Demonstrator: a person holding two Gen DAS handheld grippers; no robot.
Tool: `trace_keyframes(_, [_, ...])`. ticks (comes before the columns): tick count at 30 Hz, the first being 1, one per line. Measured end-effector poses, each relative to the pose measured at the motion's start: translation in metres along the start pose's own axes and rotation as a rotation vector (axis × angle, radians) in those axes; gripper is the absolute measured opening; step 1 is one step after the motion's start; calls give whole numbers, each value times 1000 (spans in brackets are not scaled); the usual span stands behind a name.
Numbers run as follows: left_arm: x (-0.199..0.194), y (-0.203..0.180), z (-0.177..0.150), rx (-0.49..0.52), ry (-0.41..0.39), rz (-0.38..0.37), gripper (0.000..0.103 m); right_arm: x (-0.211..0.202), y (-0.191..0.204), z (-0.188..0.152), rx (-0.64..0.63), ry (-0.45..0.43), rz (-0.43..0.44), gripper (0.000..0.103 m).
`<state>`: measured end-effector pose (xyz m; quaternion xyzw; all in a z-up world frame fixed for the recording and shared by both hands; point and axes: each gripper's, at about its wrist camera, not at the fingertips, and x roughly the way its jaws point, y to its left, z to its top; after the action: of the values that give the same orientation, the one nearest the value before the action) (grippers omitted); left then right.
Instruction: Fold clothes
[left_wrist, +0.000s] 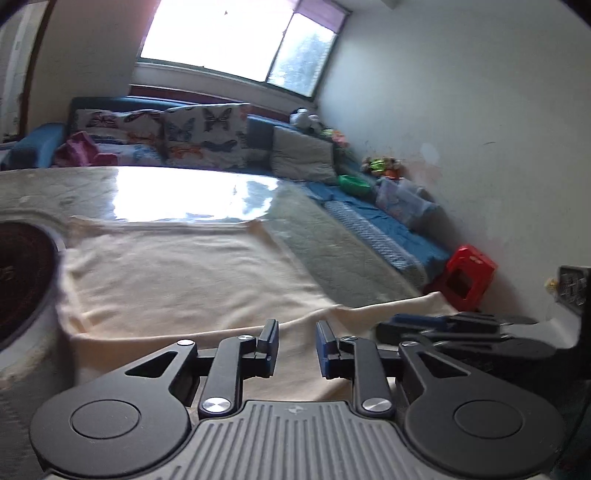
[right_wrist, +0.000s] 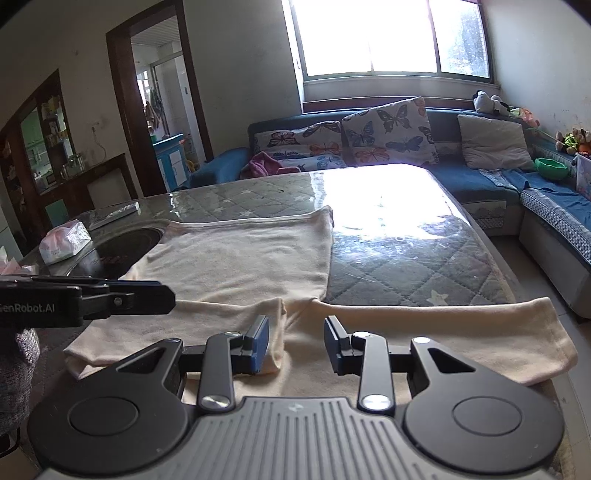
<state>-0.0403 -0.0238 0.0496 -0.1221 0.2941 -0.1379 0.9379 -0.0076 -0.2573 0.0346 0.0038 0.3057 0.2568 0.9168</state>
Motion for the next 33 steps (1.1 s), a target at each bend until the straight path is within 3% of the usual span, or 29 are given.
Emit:
trace_keyframes(7, [-7,69,-9,-87,43,215,21,14,14,-1,-26,28,41,33])
trace_keyframes(14, [-12,84,-11,-53,41,304,17,30,25,-9,-57,77,49,32])
trace_keyframes(23, [-20,83,-10,-6,32,322,18,10,4,-13,-6,67,-13,32])
trace_keyframes(33, [-30,75,-3,23,6,314,18,-19,-58,-32,132,60,-221,32])
